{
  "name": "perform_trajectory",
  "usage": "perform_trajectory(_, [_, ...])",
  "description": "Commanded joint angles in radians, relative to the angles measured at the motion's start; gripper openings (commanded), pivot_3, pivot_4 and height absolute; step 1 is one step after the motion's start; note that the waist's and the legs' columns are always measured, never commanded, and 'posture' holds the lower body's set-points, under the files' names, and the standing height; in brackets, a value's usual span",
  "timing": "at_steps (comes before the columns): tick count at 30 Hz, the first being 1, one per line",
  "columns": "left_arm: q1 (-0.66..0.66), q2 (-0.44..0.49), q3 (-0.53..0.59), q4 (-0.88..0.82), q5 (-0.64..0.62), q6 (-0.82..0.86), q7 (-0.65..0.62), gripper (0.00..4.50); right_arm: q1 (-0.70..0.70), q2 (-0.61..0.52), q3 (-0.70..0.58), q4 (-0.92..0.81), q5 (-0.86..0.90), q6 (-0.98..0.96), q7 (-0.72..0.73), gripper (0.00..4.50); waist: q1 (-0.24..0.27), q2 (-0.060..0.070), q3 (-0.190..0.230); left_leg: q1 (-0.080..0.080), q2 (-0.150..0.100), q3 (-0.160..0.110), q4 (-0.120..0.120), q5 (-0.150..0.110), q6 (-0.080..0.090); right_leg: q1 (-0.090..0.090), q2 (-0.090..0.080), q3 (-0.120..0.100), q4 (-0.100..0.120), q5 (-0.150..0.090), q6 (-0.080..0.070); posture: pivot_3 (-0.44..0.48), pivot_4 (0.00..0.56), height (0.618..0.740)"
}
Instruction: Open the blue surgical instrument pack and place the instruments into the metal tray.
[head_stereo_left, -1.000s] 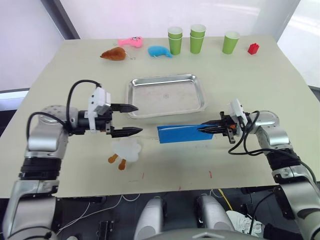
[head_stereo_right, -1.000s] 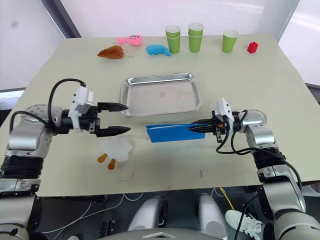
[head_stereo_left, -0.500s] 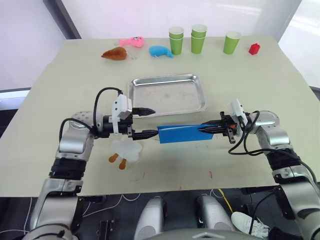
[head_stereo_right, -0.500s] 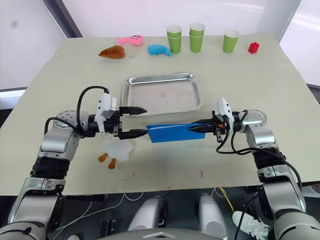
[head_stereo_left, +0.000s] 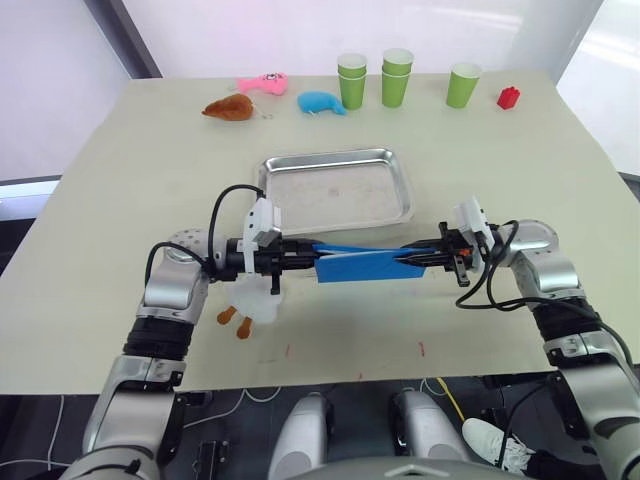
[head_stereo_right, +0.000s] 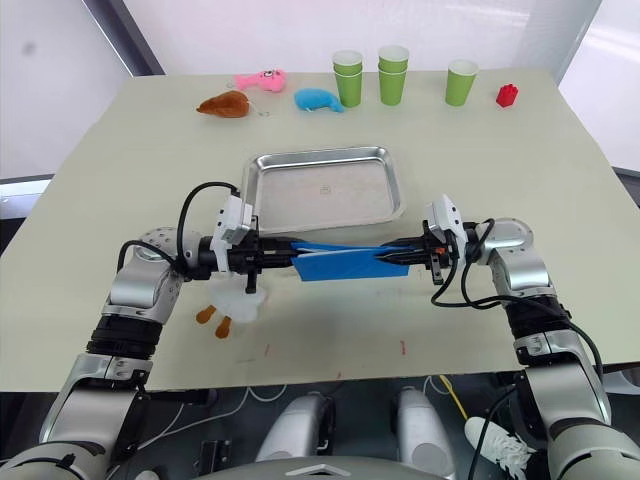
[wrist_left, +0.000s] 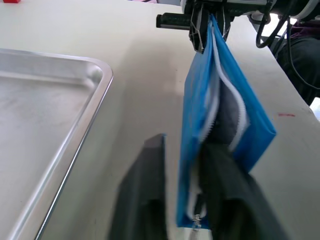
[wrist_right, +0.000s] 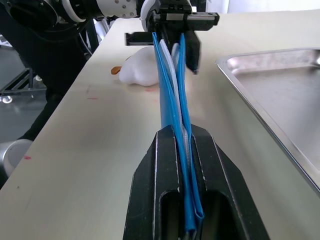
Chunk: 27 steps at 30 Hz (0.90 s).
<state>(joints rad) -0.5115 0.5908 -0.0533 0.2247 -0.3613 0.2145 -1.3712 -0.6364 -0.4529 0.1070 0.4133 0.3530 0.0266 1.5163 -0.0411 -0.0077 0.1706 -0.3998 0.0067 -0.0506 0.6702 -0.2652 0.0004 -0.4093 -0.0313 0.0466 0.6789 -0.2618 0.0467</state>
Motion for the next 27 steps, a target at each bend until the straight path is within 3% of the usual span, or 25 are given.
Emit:
perform_trajectory(1, [0.006,0.019,0.015,-0.053,-0.038,0.03,-0.014,0.01,-0.003,-0.007,-0.012,-0.024,0.009,-0.012,0.003,0.0,0.0,0.0,0.0,0.0,0.0,0.0,0.0,0.0,0.0,0.0,0.0,0.0,0.0,0.0,0.0,0.0,0.15,0.74])
perform_trajectory(12, [0.043,0.024,0.014,-0.07,-0.047,0.069,-0.014,0.01,-0.017,-0.027,-0.015,-0.011,0.008,0.053,-0.006,0.0,0.0,0.0,0.0,0.0,0.0,0.0,0.0,0.0,0.0,0.0,0.0,0.0,0.0,0.0,0.0,0.0,0.15,0.74])
perform_trajectory(13, [0.048,0.018,0.013,-0.068,-0.047,0.07,-0.008,0.0,-0.018,-0.034,-0.016,-0.022,0.014,0.075,-0.001,0.77,0.0,0.0,0.0,0.0,0.0,0.0,0.0,0.0,0.0,0.0,0.0,0.0,0.0,0.0,0.0,0.0,0.15,0.74])
perform_trajectory(15, [0.055,0.008,0.013,-0.066,-0.052,0.077,0.002,0.0,-0.015,-0.047,-0.017,-0.042,0.021,0.11,0.006,1.87,0.0,0.0,0.0,0.0,0.0,0.0,0.0,0.0,0.0,0.0,0.0,0.0,0.0,0.0,0.0,0.0,0.15,0.74])
perform_trajectory(18, [0.063,-0.001,0.009,-0.067,-0.052,0.081,0.012,0.0,-0.001,-0.065,-0.023,-0.074,0.032,0.142,0.002,2.81,0.001,0.0,0.0,0.0,0.0,0.0,0.0,0.0,0.0,0.0,0.0,0.0,0.0,0.0,0.0,0.0,0.15,0.74])
perform_trajectory(21, [0.063,-0.009,0.007,-0.062,-0.052,0.086,0.019,0.0,0.016,-0.098,-0.029,-0.135,0.055,0.223,-0.006,4.27,0.001,0.0,0.0,0.0,0.0,0.0,0.0,0.0,0.0,0.0,0.0,0.0,0.0,0.0,0.0,0.0,0.15,0.74])
perform_trajectory(27, [0.04,-0.021,-0.003,0.021,-0.023,0.053,0.019,0.0,0.021,-0.13,-0.09,-0.244,0.189,0.454,-0.048,4.39,0.002,0.0,0.0,0.0,0.0,-0.001,0.0,0.0,0.0,0.0,0.0,0.0,0.0,0.0,0.0,0.0,0.15,0.74])
